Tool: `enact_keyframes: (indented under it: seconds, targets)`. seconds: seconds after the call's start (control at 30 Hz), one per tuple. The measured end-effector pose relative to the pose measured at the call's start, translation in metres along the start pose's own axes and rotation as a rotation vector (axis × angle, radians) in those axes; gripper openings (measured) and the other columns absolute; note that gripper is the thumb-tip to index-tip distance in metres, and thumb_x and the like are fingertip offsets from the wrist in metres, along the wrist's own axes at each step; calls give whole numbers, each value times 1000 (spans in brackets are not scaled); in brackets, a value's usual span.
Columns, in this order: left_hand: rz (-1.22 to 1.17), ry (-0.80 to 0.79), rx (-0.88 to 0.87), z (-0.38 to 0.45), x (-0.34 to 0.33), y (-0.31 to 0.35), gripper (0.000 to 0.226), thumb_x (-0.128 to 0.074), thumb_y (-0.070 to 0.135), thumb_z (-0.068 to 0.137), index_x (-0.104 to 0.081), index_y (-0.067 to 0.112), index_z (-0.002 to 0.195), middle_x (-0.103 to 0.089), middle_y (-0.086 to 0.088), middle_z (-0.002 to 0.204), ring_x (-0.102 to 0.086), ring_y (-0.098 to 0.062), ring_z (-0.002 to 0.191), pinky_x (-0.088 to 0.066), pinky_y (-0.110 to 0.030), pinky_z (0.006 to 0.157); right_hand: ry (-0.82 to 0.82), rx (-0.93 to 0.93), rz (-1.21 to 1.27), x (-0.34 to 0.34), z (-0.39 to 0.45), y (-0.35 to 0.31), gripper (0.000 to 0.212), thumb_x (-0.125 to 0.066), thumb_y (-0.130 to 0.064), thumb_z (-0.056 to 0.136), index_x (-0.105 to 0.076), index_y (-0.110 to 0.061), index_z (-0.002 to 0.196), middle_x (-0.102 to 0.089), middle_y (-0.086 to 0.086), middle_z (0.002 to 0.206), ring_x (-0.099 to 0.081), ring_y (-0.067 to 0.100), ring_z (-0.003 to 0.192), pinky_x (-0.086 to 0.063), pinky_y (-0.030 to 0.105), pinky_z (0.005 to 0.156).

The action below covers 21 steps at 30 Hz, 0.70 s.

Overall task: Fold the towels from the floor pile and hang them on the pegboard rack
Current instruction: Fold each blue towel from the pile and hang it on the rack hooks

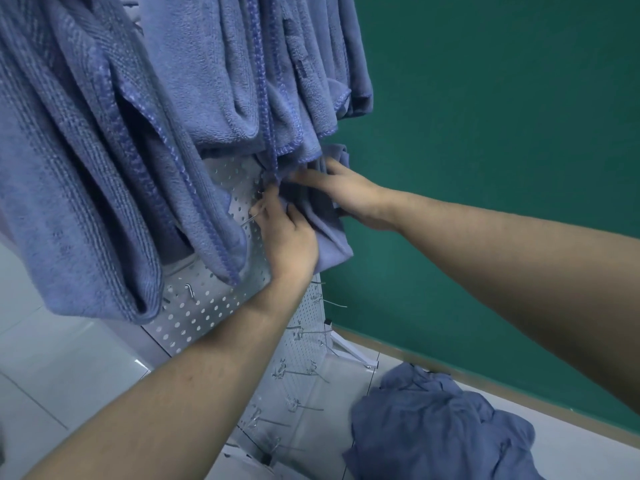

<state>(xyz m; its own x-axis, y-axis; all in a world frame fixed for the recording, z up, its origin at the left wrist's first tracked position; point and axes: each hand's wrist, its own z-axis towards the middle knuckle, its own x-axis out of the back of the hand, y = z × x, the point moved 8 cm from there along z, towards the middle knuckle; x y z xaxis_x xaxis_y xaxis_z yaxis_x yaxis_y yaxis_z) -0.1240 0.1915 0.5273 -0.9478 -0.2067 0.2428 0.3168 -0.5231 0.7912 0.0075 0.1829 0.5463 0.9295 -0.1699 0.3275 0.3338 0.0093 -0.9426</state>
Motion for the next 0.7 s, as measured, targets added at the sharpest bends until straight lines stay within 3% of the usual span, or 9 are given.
enact_keyframes:
  seconds: [0.07,0.13,0.2,0.27,0.33,0.43,0.5,0.57,0.7]
  targets:
    - [-22,21,-16,-11,-2,2,51,-51,-9,88,-53,0,138,-51,-29,138,-52,-40,127,-19,1,101,42,-21,-51,1,2,6,36,-73,-38,89,-68,-16,116,-74,2,110,-70,17,104,-55,26,86]
    - [-39,27,-12,-16,-3,-1,57,-50,-12,87,-51,5,142,-51,-27,136,-53,-38,125,-14,8,93,54,-51,-91,1,5,15,36,-76,-34,85,-67,-18,116,-73,-1,108,-69,13,100,-53,19,80]
    - [-34,3,13,-18,-5,-7,64,-48,-12,86,-47,9,146,-48,-24,139,-51,-35,128,-13,9,91,69,-73,-79,2,7,24,49,-80,-37,77,-62,-20,120,-72,-1,113,-68,13,103,-54,24,87]
    - [-26,-47,-11,-21,-9,-11,71,-45,-13,83,-42,12,150,-42,-22,143,-46,-32,133,-17,3,99,64,-77,-51,0,7,31,69,-81,-43,65,-55,-20,124,-70,0,117,-67,15,107,-54,34,96]
    - [19,-144,-38,-29,-15,-15,77,-44,-12,84,-33,16,155,-33,-20,149,-39,-28,138,-16,-2,105,56,-73,-61,-4,4,37,72,-80,-40,67,-49,-19,130,-68,0,120,-66,15,109,-54,35,97]
    - [71,-270,-15,-45,-24,-23,77,-44,-7,91,-20,21,159,-20,-18,157,-28,-25,145,-16,-9,110,24,-95,-127,-11,-4,44,41,-70,-32,86,-62,-18,124,-71,-1,112,-67,14,101,-54,23,82]
    - [92,-332,-6,-53,-26,-24,78,-46,0,93,-13,22,160,-8,-15,163,-22,-27,150,-25,-24,118,-3,-146,-155,-13,-12,49,29,-65,-35,93,-68,-18,117,-71,-1,104,-67,13,91,-53,19,68]
    - [119,-395,23,-60,-25,-26,82,-49,7,93,-7,26,160,5,-8,166,-21,-28,151,-38,-39,115,-42,-211,-192,-14,-23,56,33,-64,-41,93,-68,-17,116,-71,0,100,-66,15,83,-59,29,71]
    - [213,-611,165,-85,-27,-41,88,-55,21,93,2,32,159,20,-3,166,-19,-29,152,-42,-44,111,-111,-287,-350,-6,-52,68,37,-63,-39,94,-58,-21,127,-67,-1,113,-68,15,89,-58,37,83]
